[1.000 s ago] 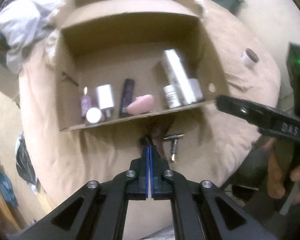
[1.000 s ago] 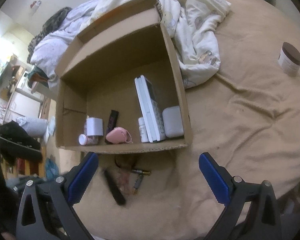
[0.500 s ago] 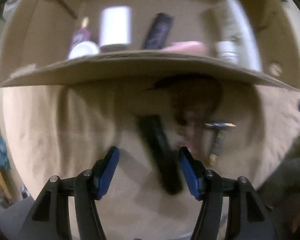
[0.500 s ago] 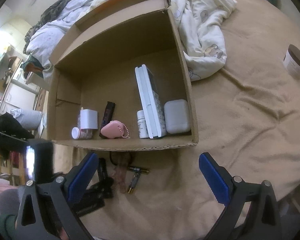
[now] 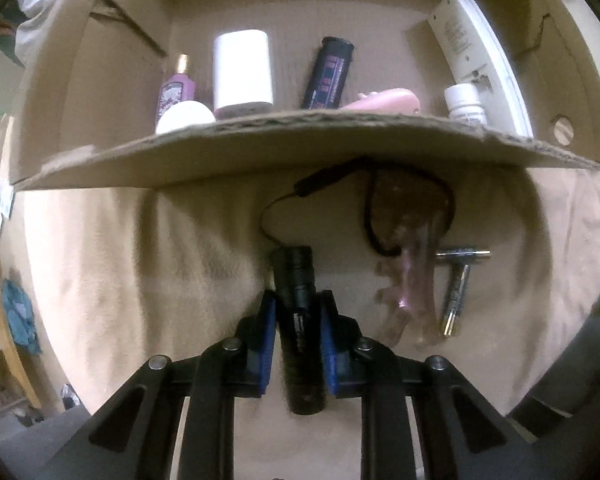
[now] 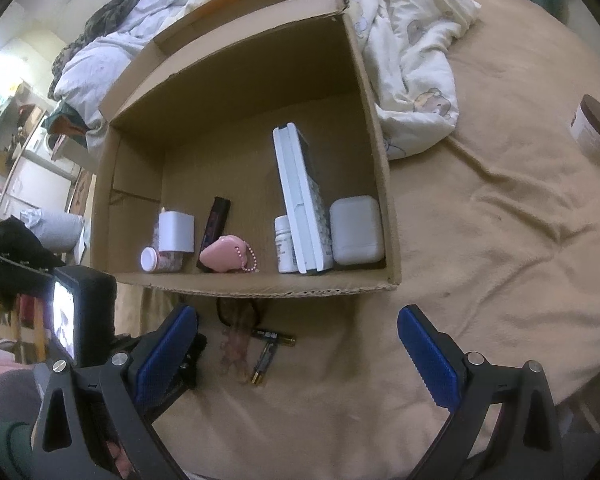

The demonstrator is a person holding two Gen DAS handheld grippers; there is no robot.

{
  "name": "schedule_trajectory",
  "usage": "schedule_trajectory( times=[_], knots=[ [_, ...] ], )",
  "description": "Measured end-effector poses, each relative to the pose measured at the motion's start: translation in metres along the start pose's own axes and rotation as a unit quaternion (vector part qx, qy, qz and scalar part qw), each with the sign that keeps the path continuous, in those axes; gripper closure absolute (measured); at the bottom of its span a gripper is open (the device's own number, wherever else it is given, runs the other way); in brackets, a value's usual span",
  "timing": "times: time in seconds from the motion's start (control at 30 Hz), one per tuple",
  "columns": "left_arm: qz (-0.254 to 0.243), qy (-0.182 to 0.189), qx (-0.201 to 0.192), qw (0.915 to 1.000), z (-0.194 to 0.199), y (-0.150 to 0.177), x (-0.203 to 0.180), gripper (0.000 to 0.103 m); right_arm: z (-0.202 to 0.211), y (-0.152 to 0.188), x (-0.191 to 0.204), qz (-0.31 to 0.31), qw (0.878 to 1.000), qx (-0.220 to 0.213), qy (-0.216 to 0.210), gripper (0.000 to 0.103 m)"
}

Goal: Organize rigid objects
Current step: 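Lower the left tool and grasp the black flashlight, then lift the black flashlight with the left tool toward the box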

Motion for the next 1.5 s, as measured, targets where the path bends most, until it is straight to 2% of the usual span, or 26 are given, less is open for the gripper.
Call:
schedule_trajectory(
  times=[0.1,0.2,0.3,0.37,0.47,0.57,0.6,0.63,0.67,0.73,0.87,1.03,1.1,1.13,1.23,1.3,1.4,1.5],
  knots=[
    [0.018,0.007,-0.016,0.9997,0.016,0.002,0.014,0.086,0.0,0.001,0.0,0.002,1.0,0.0,0.003,0.0],
    [0.032,0.026,-0.062,0.9973,0.052,0.007,0.025,0.086,0.002,0.002,-0.004,-0.008,1.0,0.002,0.003,0.0],
    [0.031,0.043,-0.13,0.9901,0.097,0.017,0.033,0.086,0.007,0.005,-0.004,-0.016,1.0,-0.006,-0.006,0.0],
    [0.027,0.033,-0.194,0.98,0.131,0.025,0.04,0.086,0.01,0.007,-0.003,-0.017,1.0,-0.011,-0.009,0.0],
    [0.041,0.043,-0.236,0.9699,0.155,0.025,0.051,0.086,0.012,0.009,-0.004,-0.019,1.0,-0.018,-0.017,0.0],
    [0.061,0.052,-0.256,0.9634,0.173,0.019,0.063,0.086,0.008,0.013,-0.006,-0.024,0.999,-0.014,-0.033,0.0],
    [0.066,0.054,-0.258,0.9625,0.174,0.013,0.063,0.086,0.006,0.014,-0.005,-0.025,0.999,-0.007,-0.032,0.0],
    [0.074,0.059,-0.257,0.9618,0.176,0.01,0.068,0.086,0.0,0.014,-0.003,-0.022,0.999,0.005,-0.04,0.005],
    [0.079,0.064,-0.254,0.9617,0.171,0.01,0.071,0.086,-0.005,0.015,0.0,-0.019,0.998,0.015,-0.051,0.019],
    [0.088,0.078,-0.248,0.9615,0.167,0.002,0.077,0.086,-0.017,0.014,0.007,-0.016,0.997,0.034,-0.064,0.026],
    [0.095,0.09,-0.254,0.9583,0.172,-0.001,0.082,0.086,-0.036,0.011,0.02,-0.007,0.996,0.048,-0.076,0.026],
    [0.096,0.093,-0.242,0.9609,0.169,-0.002,0.083,0.086,-0.06,0.005,0.03,0.004,0.996,0.066,-0.055,0.026],
    [0.096,0.091,-0.236,0.9627,0.166,-0.002,0.082,0.086,-0.072,0.004,0.03,0.005,0.996,0.075,-0.045,0.03],
    [0.098,0.087,-0.233,0.9637,0.165,-0.003,0.083,0.086,-0.078,0.003,0.033,0.009,0.996,0.082,-0.047,0.036],
    [0.105,0.076,-0.225,0.9658,0.159,-0.005,0.087,0.086,-0.093,0.01,0.054,0.092,0.99,0.105,-0.025,0.037],
    [0.11,0.063,-0.218,0.9677,0.154,-0.006,0.09,0.086,-0.1,0.016,0.06,0.12,0.986,0.114,-0.02,0.037],
    [0.116,0.038,-0.194,0.9734,0.138,-0.006,0.097,0.086,-0.103,0.014,0.053,0.079,0.991,0.105,-0.032,0.037],
    [0.13,0.018,-0.167,0.9772,0.119,-0.003,0.112,0.086,-0.103,0.007,0.041,0.024,0.993,0.095,-0.071,0.037]
  ],
)
Point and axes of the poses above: each gripper's, at about its wrist camera, not at the fingertips, and z roughly against the way its jaws point, x to its left, y to its underside, the point moved 1 cm from there along -z, roughly the way its jaws point, and after that the axes turned 11 degrees about -y, right-handed, at the moved point
